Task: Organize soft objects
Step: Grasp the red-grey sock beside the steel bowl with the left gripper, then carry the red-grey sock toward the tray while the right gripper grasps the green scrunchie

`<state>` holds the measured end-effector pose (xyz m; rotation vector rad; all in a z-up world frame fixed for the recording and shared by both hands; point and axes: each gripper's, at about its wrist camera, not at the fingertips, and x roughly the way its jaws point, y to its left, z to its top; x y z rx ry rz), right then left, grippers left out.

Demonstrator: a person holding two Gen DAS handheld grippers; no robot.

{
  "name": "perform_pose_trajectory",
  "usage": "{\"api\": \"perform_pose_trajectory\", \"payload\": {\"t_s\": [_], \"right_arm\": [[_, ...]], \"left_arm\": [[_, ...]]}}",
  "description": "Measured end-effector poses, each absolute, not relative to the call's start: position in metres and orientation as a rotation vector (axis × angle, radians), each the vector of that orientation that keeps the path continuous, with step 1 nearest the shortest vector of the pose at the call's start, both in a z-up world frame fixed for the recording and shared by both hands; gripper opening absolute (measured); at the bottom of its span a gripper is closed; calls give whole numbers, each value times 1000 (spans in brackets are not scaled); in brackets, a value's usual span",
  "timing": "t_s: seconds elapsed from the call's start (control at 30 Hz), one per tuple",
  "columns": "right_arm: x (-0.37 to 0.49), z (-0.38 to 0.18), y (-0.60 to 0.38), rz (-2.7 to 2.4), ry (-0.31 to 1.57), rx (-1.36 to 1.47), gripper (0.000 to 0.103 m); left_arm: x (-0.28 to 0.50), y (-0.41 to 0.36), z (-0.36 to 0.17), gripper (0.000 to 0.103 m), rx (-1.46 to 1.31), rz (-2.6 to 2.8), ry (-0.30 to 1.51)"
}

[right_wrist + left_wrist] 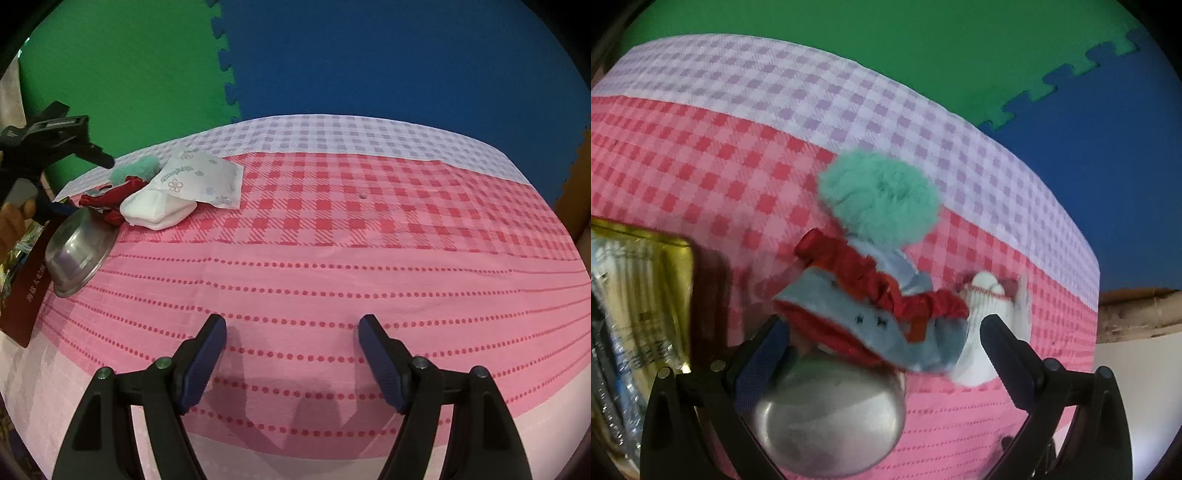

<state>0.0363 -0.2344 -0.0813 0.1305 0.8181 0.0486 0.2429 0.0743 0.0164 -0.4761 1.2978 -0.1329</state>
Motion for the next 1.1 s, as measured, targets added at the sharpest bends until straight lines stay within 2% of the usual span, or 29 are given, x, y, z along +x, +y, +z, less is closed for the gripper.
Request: {"api": "perform_pose_trajectory", "payload": {"t_s": [0.1, 0.13, 0.17, 0.2, 0.23, 0.33, 0.6, 1.1], "right_arm": [[36, -81, -235, 48, 818, 135, 76], [36, -81, -235, 48, 818, 135, 76], [36, -81, -235, 48, 818, 134, 76], [37, -81, -235, 48, 818, 134, 76], [37, -81, -235, 48, 819, 134, 76], [37, -80, -235, 48, 819, 133, 76], [37, -81, -234, 47, 821, 130, 76], [40, -83, -230, 33, 833, 95, 77]], "left_arm": [[250, 72, 14, 100, -481, -114, 1282], [251, 70, 14, 93, -471, -108, 1273], [252, 68, 14, 63, -451, -103, 1266], [253, 65, 13, 40, -432, -98, 1262], [255, 61, 13, 12, -411, -97, 1256], [262, 48, -1, 11, -378, -174, 1338], [225, 41, 33, 11, -352, -181, 1145], [62, 74, 81, 12, -322, -159, 893]]}}
